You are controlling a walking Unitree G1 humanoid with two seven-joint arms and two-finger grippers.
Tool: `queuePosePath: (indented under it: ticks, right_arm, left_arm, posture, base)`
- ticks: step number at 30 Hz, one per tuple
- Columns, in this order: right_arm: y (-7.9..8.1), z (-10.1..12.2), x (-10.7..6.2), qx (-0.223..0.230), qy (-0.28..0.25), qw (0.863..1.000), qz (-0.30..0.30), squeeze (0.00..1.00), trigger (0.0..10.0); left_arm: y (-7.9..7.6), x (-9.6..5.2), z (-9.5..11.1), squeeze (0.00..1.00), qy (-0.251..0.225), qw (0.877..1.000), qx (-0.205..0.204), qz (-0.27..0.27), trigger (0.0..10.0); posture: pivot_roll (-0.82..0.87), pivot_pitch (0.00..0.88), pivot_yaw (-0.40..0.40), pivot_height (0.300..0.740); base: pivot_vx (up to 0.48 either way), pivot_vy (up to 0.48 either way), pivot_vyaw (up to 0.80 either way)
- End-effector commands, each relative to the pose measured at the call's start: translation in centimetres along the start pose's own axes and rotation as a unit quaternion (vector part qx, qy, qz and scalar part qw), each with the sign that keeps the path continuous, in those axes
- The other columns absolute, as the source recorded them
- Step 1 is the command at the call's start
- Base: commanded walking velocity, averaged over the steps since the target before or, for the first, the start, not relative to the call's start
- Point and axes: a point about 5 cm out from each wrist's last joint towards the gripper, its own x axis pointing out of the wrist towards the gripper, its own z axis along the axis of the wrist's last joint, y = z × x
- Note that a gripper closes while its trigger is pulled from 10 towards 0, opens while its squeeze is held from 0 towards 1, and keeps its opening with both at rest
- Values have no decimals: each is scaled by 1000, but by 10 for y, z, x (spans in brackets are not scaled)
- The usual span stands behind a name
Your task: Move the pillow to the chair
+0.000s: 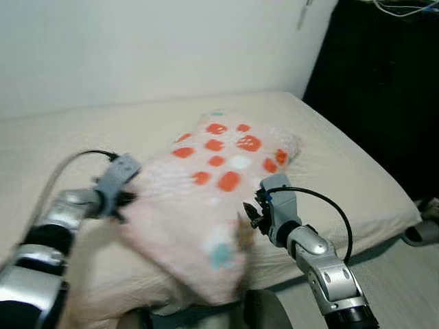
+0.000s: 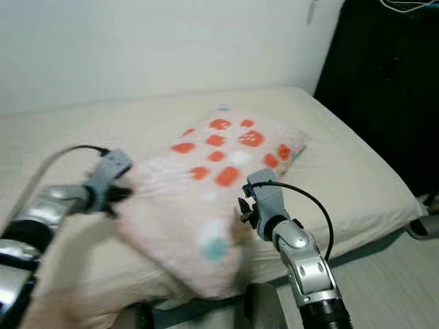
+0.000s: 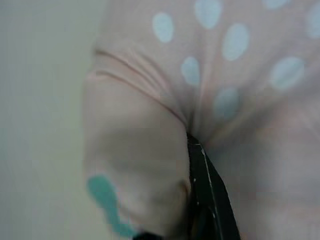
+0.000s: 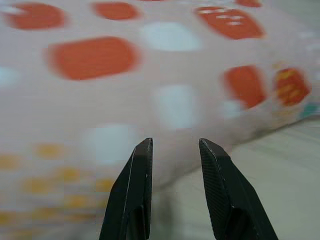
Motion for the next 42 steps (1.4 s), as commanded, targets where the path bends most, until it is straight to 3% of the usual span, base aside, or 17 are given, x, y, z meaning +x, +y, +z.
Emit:
queuePosePath:
  ticks: [1,4,7,10,15,17,19,22,23,24,25,26,30,38,41,42]
  right_arm:
    - [0,-5,0,4,6,1000,1,0,10000]
    - [-1,-5,0,5,6,1000,-3,0,10000]
    - [-2,-4,1,6,6,1000,-5,0,10000]
    - [-3,-4,1,7,6,1000,-10,0,10000]
    - [-4,-6,0,8,8,1000,-13,0,10000]
    - [-4,-6,0,8,9,1000,-14,0,10000]
    - [-4,-7,0,9,11,1000,-14,0,10000]
    - [-4,-7,0,9,11,1000,-13,0,10000]
    - [-3,-8,0,9,12,1000,-13,0,10000]
    - [-3,-8,0,9,13,1000,-12,0,10000]
    - [-3,-9,0,9,13,1000,-12,0,10000]
    - [-2,-9,0,9,13,1000,-12,0,10000]
    - [-2,-9,1,9,13,1000,-11,0,10000]
    - [-4,-7,3,8,12,1000,-13,0,10000]
    - [-4,-7,3,8,12,1000,-12,0,10000]
    - [-4,-7,4,8,11,1000,-12,0,10000]
  left_arm:
    - [14,-7,-8,0,29,999,26,34,0]
    - [54,-29,-11,0,61,984,102,130,0]
    - [66,-37,-11,0,71,976,128,162,0]
    - [86,-50,-9,0,87,953,185,223,0]
    - [93,-54,-3,0,80,935,234,254,0]
    - [91,-52,-2,0,78,933,243,253,0]
    - [78,-43,-8,0,82,943,242,213,0]
    - [71,-39,-12,0,83,950,234,188,0]
    - [61,-33,-17,0,83,961,208,161,2471]
    - [53,-29,-20,494,79,968,195,139,10000]
    - [48,-26,-22,494,77,971,187,127,10000]
    - [44,-24,-23,1000,72,974,176,119,10000]
    - [42,-23,-24,1000,68,976,168,120,10000]
    - [69,-40,-26,1000,66,969,131,198,10000]
    - [72,-43,-30,1000,70,971,117,198,10000]
    - [71,-46,-39,1000,90,975,100,178,10000]
  posture:
    - [13,12,-57,578]
    - [15,15,-59,578]
    - [14,15,-59,578]
    - [14,18,-58,578]
    - [14,18,-57,578]
    - [13,20,-56,578]
    - [13,21,-55,578]
    - [13,22,-54,578]
    - [13,23,-55,578]
    - [13,25,-55,578]
    - [13,25,-55,578]
    - [12,29,-56,578]
    - [11,30,-55,578]
    - [18,29,-58,578]
    - [19,30,-54,578]
    - [21,31,-54,578]
  base:
    - [0,0,0]
    - [0,0,0]
    - [0,0,0]
    - [0,0,0]
    - [0,0,0]
    - [0,0,0]
    - [0,0,0]
    - [0,0,0]
    - [0,0,0]
    - [0,0,0]
    - [0,0,0]
    - [0,0,0]
    - [0,0,0]
    - [0,0,0]
    - [0,0,0]
    - [0,0,0]
